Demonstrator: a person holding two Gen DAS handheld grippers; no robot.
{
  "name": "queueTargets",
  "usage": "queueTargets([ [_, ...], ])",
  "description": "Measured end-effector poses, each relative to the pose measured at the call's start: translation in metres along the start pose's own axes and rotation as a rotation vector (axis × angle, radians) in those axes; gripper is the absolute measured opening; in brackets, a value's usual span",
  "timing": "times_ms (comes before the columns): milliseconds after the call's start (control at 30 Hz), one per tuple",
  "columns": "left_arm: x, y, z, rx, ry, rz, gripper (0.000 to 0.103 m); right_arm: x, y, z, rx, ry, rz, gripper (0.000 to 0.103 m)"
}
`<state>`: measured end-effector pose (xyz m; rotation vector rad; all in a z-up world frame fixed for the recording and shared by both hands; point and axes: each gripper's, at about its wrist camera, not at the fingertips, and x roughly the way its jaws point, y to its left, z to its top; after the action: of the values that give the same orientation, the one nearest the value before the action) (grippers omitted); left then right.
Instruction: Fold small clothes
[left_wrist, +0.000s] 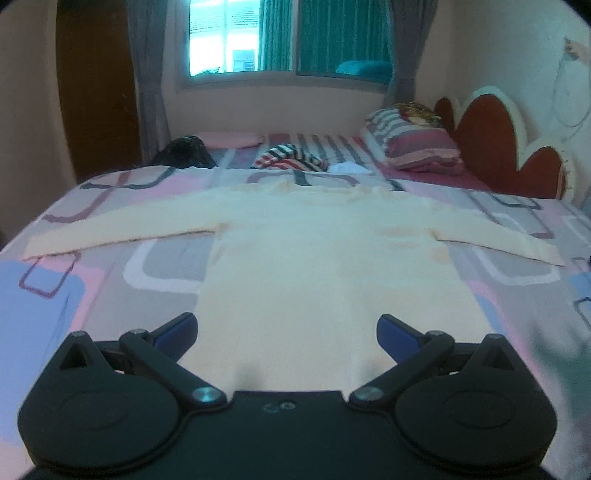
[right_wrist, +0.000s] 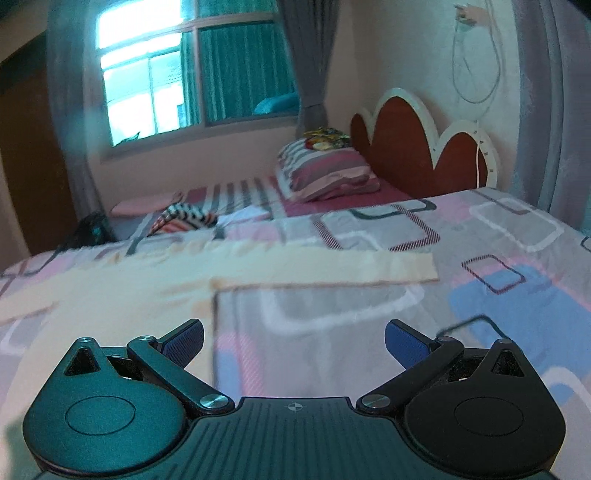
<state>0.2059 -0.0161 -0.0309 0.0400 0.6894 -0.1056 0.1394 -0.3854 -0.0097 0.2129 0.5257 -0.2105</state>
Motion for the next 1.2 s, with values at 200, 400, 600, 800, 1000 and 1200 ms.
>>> queueTargets([
  [200,0.057,0.004,0.031,0.041,0.004,0.041,0.103,0.068,-0.038,0.03,0.077,-0.055,-0.027,0.103],
  [400,0.115,0.009,0.057,0.072,0.017,0.102,0.097,0.132,-0.073,0.047,0.166,-0.067,-0.037,0.103],
  [600,0.15,0.012,0.067,0.081,0.002,0.125,0.088,0.185,-0.119,0.048,0.287,-0.067,-0.117,0.102],
  [800,0.179,0.011,0.074,0.093,0.004,0.148,0.091,0.218,-0.16,0.035,0.373,-0.024,-0.148,0.068],
  [1000,0.195,0.012,0.067,0.1,0.039,0.149,0.091,0.228,-0.196,0.018,0.506,0.011,-0.165,0.046],
  [1200,0.198,0.011,0.065,0.094,0.04,0.152,0.093,0.229,-0.22,0.008,0.659,0.006,-0.146,0.045],
])
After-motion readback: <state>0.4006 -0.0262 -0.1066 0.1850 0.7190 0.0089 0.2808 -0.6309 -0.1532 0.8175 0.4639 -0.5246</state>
